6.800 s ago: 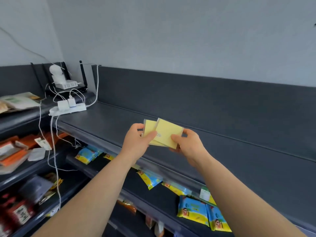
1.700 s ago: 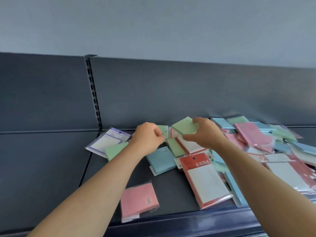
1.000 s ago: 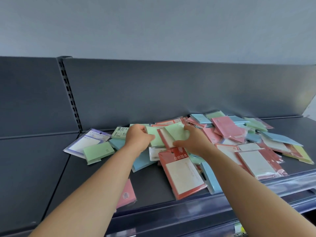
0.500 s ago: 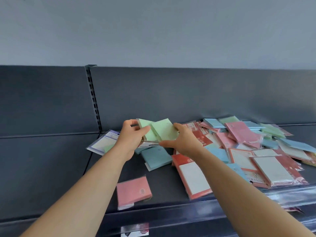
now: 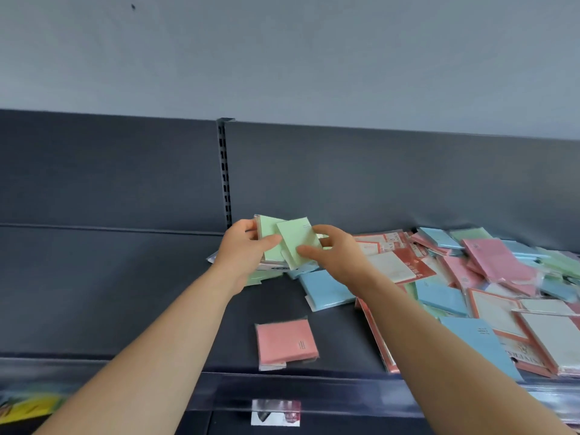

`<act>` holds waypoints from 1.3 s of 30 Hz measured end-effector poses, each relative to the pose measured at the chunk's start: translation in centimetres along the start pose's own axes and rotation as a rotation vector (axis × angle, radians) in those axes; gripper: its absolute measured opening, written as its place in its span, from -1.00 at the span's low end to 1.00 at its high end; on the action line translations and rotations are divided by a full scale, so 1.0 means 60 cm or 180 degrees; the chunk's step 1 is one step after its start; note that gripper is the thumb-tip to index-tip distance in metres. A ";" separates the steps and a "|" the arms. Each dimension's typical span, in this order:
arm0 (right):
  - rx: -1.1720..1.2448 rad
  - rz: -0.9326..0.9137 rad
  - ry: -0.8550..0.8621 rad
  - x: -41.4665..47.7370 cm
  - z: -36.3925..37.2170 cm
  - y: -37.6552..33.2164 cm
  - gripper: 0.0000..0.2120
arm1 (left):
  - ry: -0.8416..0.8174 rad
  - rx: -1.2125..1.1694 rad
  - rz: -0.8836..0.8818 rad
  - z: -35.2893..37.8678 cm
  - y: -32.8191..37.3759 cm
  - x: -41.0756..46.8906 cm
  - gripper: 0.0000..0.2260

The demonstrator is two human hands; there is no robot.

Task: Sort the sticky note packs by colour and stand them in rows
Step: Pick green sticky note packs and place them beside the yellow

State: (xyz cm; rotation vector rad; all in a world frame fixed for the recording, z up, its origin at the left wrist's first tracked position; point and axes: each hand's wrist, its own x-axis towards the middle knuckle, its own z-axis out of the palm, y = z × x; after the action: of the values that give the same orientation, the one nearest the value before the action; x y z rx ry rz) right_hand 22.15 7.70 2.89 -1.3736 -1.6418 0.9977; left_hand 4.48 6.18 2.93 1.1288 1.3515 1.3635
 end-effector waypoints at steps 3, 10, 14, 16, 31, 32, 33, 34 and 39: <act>0.0473 0.0172 -0.0150 0.011 0.029 -0.012 -0.60 | 0.0172 0.0015 0.0091 -0.032 0.004 -0.014 -0.79; 0.0895 0.0124 -0.0119 0.026 0.141 -0.066 -0.63 | 0.0395 0.0340 0.0120 -0.146 0.019 -0.050 -0.81; 0.0626 -0.0064 -0.0079 0.025 0.225 -0.112 -0.64 | 0.0491 0.0918 -0.0014 -0.240 0.021 -0.067 -0.67; 0.0541 -0.0182 -0.0117 0.022 0.275 -0.140 -0.63 | 0.0574 0.1001 -0.0063 -0.295 0.023 -0.074 -0.60; 0.0699 -0.0181 -0.0765 -0.014 0.741 -0.328 -0.72 | 0.1241 0.1102 -0.0212 -0.787 0.024 -0.126 -0.61; 0.0695 -0.0200 -0.0783 -0.014 0.768 -0.337 -0.73 | 0.1299 0.1183 -0.0222 -0.815 0.024 -0.127 -0.60; 0.0693 -0.0215 -0.0798 -0.014 0.793 -0.348 -0.73 | 0.1358 0.1250 -0.0226 -0.841 0.024 -0.127 -0.59; 0.0689 -0.0221 -0.0810 -0.013 0.817 -0.358 -0.74 | 0.1407 0.1294 -0.0220 -0.865 0.025 -0.126 -0.59; 0.0713 -0.0180 -0.0957 0.009 0.928 -0.396 -0.75 | 0.1631 0.1277 -0.0193 -0.963 0.019 -0.103 -0.58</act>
State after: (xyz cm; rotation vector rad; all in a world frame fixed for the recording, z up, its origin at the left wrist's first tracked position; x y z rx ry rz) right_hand -37.94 0.25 1.99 -1.0617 -1.7109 1.3611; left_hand -50.97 -11.26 4.31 1.0111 2.0837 1.4318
